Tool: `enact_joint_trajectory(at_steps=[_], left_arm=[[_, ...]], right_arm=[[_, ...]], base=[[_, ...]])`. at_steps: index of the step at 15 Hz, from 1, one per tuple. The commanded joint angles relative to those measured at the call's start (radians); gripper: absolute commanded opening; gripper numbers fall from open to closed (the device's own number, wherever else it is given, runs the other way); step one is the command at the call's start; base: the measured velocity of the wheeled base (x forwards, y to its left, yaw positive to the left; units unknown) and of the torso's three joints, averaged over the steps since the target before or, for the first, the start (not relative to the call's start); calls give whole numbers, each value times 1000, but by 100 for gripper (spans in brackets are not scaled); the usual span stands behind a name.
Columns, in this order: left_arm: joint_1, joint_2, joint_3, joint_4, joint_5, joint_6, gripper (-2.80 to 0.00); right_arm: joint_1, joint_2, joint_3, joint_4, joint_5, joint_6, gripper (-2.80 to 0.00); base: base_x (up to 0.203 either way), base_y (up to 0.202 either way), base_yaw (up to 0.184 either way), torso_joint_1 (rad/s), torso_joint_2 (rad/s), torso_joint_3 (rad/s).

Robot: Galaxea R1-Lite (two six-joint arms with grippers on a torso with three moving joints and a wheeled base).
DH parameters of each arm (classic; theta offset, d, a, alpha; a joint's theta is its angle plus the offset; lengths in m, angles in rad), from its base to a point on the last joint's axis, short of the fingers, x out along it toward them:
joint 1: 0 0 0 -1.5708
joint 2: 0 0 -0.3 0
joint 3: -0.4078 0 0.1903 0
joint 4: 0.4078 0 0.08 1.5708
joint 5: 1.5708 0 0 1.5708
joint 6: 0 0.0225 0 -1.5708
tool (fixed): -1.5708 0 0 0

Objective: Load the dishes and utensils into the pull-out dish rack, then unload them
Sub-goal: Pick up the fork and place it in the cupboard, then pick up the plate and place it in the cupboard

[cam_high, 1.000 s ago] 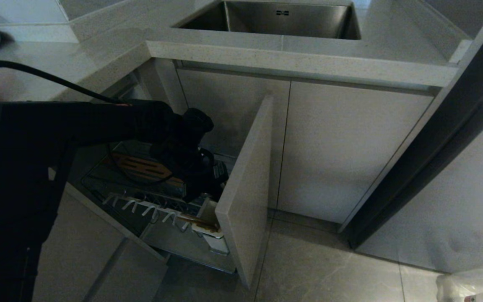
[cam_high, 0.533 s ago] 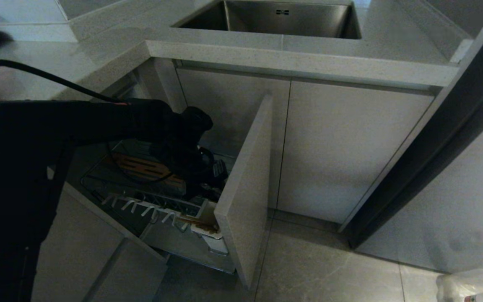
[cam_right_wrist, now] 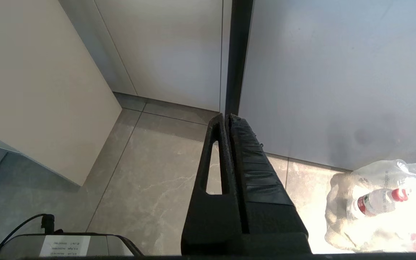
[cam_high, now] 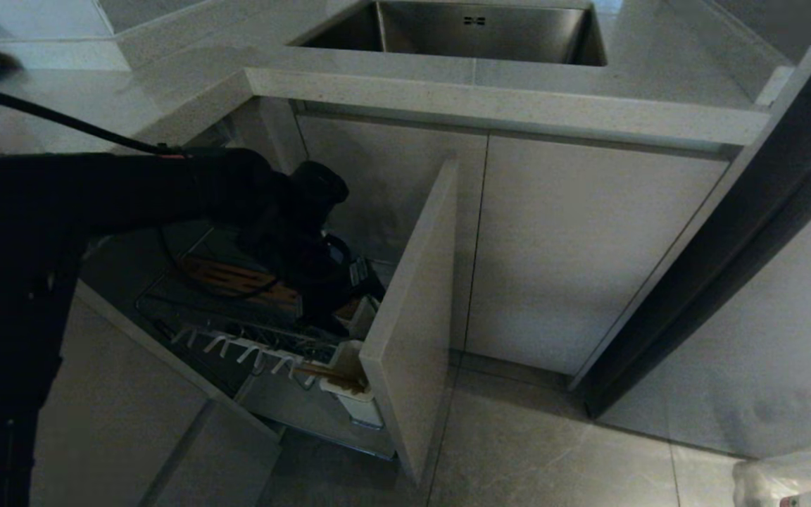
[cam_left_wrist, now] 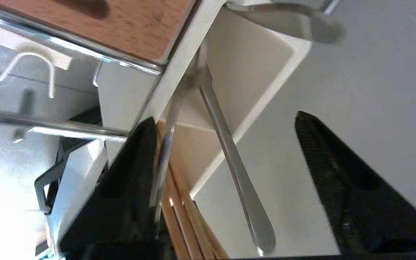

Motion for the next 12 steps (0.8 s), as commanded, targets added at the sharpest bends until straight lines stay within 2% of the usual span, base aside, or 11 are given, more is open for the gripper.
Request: enact_joint_trajectory(at_steps=[1,6,11,12], left_arm=[[-1,-48,0,5,5,-4,0],[-1,-118,2,15,38,-4,0],[-1,-204,3,22,107,-12,0],[-1,-223,3,31,123,-12,-280]], right_arm=[[0,0,0,0,0,0,-280],[0,0,0,0,0,0,-280],[0,0,0,0,0,0,-280],[0,0,0,0,0,0,-280]], base=[[0,0,0,0,0,0],[0,0,0,0,0,0],[0,0,0,0,0,0],[0,0,0,0,0,0]])
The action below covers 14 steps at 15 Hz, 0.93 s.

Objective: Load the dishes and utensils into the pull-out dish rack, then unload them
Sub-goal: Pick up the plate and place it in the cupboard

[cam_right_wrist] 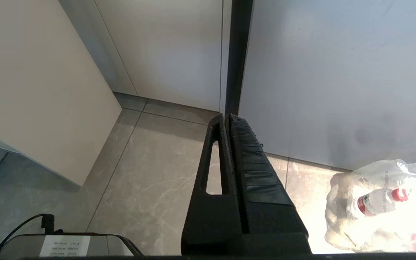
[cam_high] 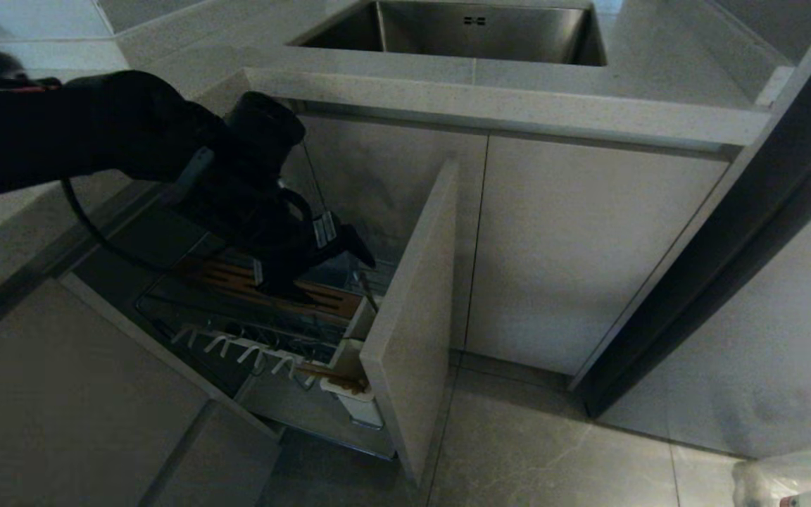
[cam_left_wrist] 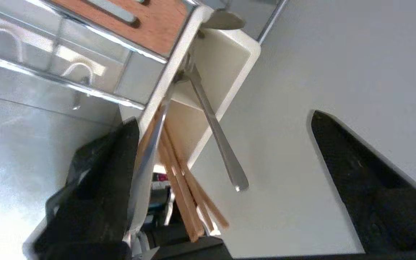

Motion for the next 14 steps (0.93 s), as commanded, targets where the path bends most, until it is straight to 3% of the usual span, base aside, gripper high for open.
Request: enact_joint_trajectory(at_steps=[1,5,7,10,12,14], left_arm=[[0,-64,1,16,34,-5,-280],[0,-176,2,61,68,-7,-280],[0,-252,2,81,118,-6,-280],[2,-375,2,92,276,17,-280],[13,-448,3,92,447,76,-280],[57,-508,3,88,566,172,-280]], right_arm=[[0,1,0,0,0,0,-280],[0,0,0,0,0,0,-280],[0,0,0,0,0,0,-280],[0,0,0,0,0,0,-280],[0,0,0,0,0,0,-280],[0,0,0,0,0,0,-280]], base=[[0,0,0,0,0,0],[0,0,0,0,0,0],[0,0,0,0,0,0],[0,0,0,0,0,0],[0,0,0,0,0,0],[0,0,0,0,0,0]])
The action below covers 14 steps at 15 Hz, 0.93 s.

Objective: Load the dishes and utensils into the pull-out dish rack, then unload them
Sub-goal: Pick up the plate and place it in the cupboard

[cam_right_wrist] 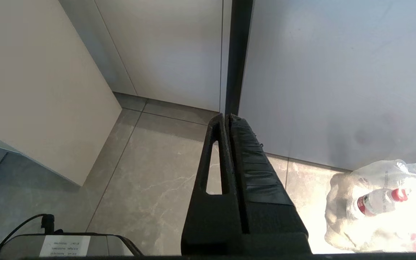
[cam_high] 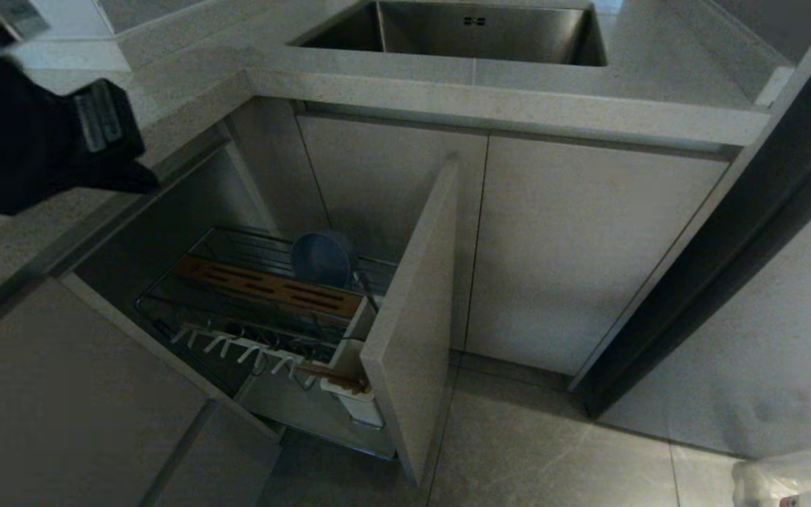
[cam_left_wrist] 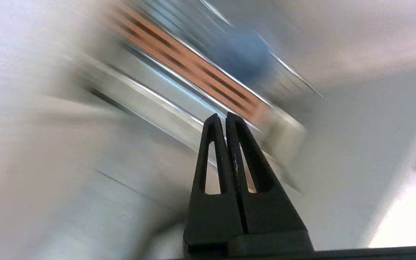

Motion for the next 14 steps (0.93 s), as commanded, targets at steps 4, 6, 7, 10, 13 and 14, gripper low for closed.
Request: enact_joint_trajectory(at_steps=[4,6,7,10,13,14], left_arm=[[199,-129,0,-31,156,241,-280],[310,-138,0,-102,160,375,-280],[358,-138,0,-147,161,444,-280],[416,-105,0,-225,160,529,-280],[442,-81,0,-223,160,517,0],[446,-79,0,-223,162,518,0]], right_arm=[[0,0,0,0,0,0,-280],[0,0,0,0,0,0,-280],[0,0,0,0,0,0,-280],[0,1,0,0,-1,0,-280],[0,1,0,0,0,0,-280],[0,0,0,0,0,0,-280]], base=[[0,0,0,0,0,0],[0,0,0,0,0,0],[0,0,0,0,0,0],[0,0,0,0,0,0],[0,0,0,0,0,0],[0,0,0,0,0,0]])
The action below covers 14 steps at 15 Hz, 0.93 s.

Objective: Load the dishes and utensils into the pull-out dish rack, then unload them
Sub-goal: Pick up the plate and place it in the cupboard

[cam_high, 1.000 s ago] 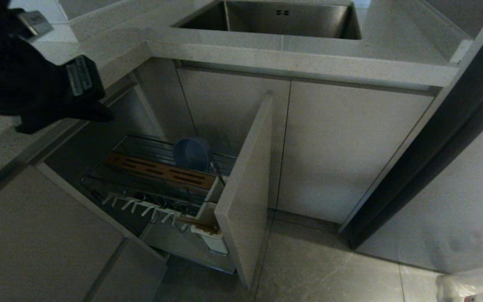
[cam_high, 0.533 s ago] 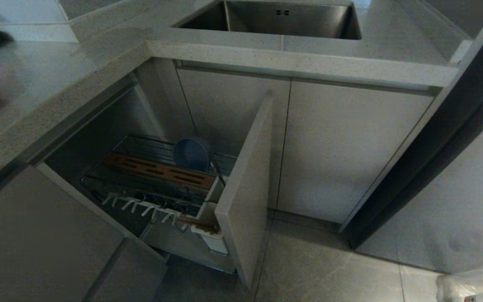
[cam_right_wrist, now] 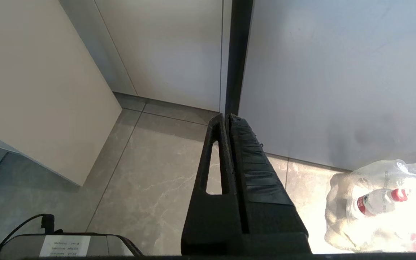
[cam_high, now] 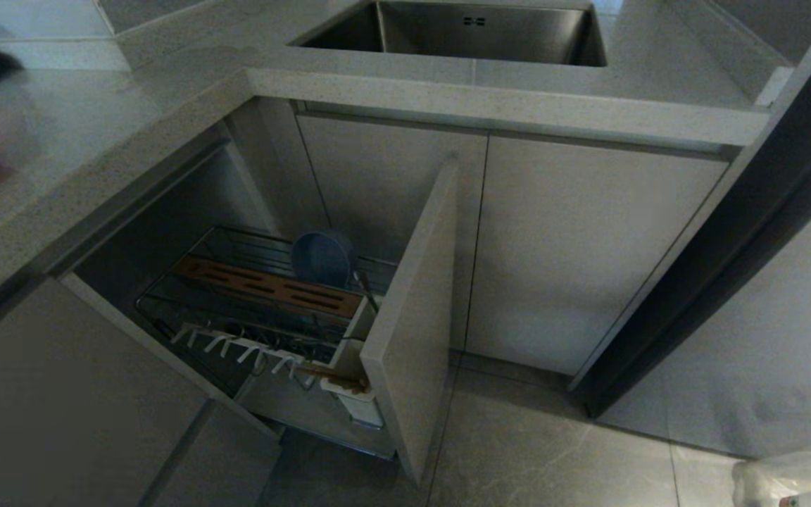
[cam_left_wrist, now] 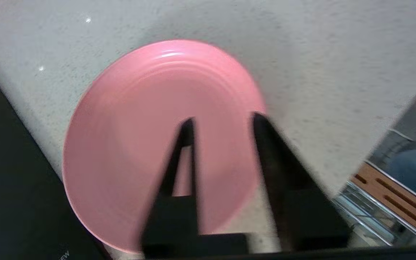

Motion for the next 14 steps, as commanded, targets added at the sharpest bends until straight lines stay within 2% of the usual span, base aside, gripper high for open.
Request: enact_joint_trajectory(at_steps=[1,5,8,11,14], left_arm=[[21,28,0,4,8,-2,0],[55,62,1,7,10,-29,0],[77,99,1,31,6,-101,0],[86,128,1,87,-1,-198,0],[107,138,2,105,-25,-239,0]], right_arm=[[0,0,0,0,0,-1,-280],[0,0,0,0,0,-1,-280],[0,0,0,0,0,0,-280],[0,0,0,0,0,0,-280],[0,1,0,0,0,0,-280]], base=[[0,0,0,0,0,0],[0,0,0,0,0,0],[0,0,0,0,0,0],[0,0,0,0,0,0],[0,0,0,0,0,0]])
